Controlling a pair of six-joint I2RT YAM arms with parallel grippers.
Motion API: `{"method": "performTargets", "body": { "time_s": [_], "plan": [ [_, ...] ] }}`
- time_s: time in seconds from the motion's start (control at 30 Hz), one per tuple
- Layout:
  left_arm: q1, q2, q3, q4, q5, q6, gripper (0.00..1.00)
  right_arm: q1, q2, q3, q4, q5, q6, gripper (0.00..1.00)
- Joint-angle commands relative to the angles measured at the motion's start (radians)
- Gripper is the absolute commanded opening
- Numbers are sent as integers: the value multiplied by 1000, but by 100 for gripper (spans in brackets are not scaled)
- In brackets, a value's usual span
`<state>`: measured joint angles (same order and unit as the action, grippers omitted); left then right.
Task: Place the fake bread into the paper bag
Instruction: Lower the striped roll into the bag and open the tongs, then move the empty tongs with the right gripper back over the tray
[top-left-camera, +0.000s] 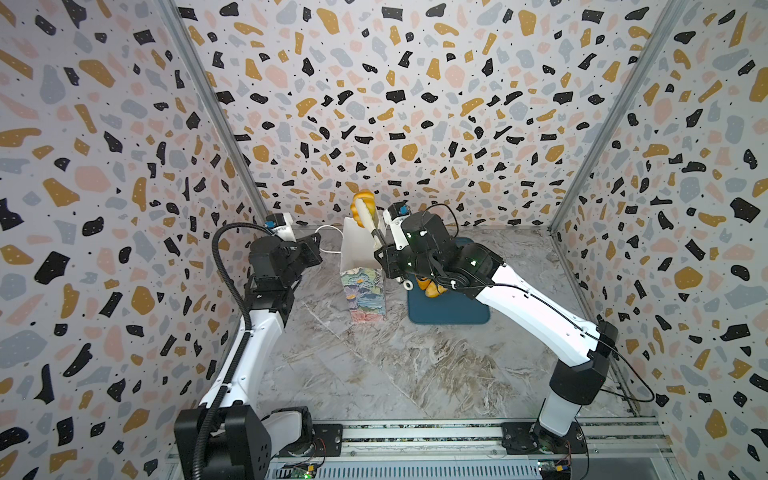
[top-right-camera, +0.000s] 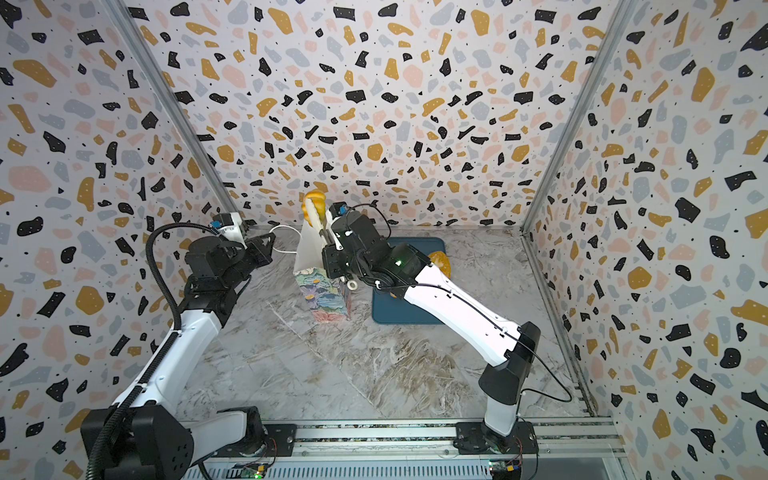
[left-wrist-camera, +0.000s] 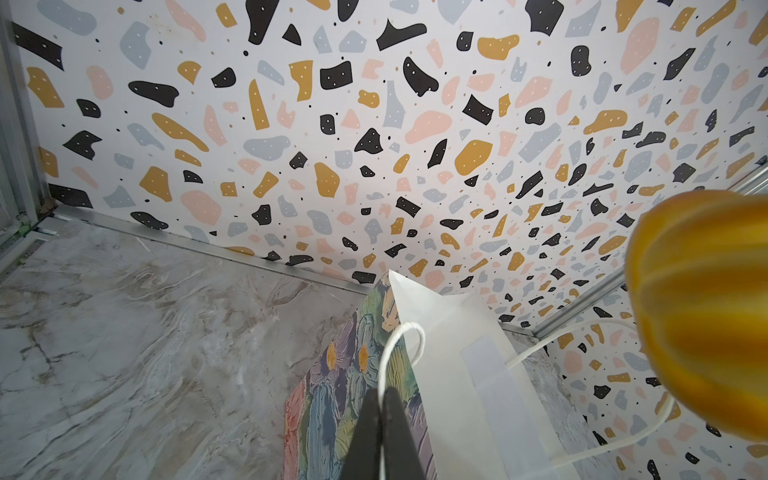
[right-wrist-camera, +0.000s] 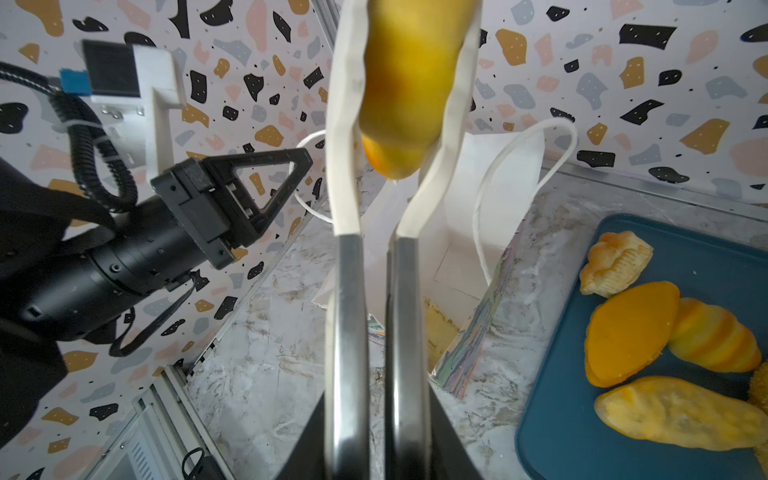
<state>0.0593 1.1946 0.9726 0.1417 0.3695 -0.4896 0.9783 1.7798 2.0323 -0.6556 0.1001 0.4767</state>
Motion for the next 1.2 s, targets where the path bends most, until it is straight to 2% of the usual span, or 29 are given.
{"method": "performTargets", "body": {
  "time_s": [0.0,0.17,0.37,0.73,0.93,1.17],
  "plan": [
    [-5,-13,-7,41,23,22,0,3,0,46,-48,38,-25,30],
    [-4,-16,-8,41,19,22,0,5,23,43,-102,63,-34,30],
    [-4,-23,-14,35,-21,4,0,8,17,16,-116,68,-23,42],
    [-4,-22,-2,15,-23,7,0,7,4,-25,-95,71,-15,47],
    [-4,-21,-3,17,-20,3,0,8,-65,-94,-22,41,-10,48],
    [-4,-27,-2,15,-24,6,0,7,-229,-295,168,6,-42,53]
  ]
}}
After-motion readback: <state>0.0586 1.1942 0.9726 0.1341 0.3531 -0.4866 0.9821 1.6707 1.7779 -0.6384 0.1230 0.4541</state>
